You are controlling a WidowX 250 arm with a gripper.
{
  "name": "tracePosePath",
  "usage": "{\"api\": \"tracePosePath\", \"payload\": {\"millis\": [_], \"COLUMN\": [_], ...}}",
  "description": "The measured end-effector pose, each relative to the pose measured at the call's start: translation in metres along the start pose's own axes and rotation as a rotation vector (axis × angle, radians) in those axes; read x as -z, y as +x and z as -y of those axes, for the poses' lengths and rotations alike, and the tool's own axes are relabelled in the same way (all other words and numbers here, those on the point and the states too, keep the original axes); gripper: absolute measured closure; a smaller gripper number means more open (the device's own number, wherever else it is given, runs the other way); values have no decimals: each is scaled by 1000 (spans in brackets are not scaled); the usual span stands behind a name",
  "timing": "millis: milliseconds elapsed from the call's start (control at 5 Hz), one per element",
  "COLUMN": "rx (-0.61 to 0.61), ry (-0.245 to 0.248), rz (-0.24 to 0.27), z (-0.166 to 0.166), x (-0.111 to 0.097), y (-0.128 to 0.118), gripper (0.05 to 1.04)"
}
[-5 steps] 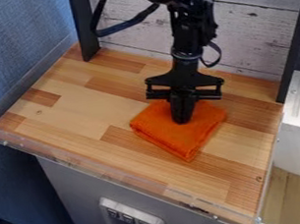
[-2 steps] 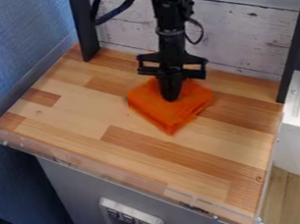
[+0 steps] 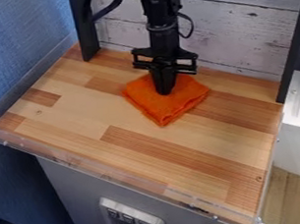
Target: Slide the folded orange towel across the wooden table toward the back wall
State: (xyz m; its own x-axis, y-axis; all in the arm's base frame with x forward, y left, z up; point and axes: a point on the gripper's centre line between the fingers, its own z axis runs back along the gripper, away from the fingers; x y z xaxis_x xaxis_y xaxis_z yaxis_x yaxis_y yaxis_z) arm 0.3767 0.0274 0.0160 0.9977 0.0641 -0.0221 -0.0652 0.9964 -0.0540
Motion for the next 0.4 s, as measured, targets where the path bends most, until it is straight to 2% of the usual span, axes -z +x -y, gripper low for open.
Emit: {"api": "tracePosePath", "payload": {"millis": [400], "rx": [48], "ry": [22], "rz": [37], "z": [-3], "x": [4], "y": [-2], "gripper": [1021]}}
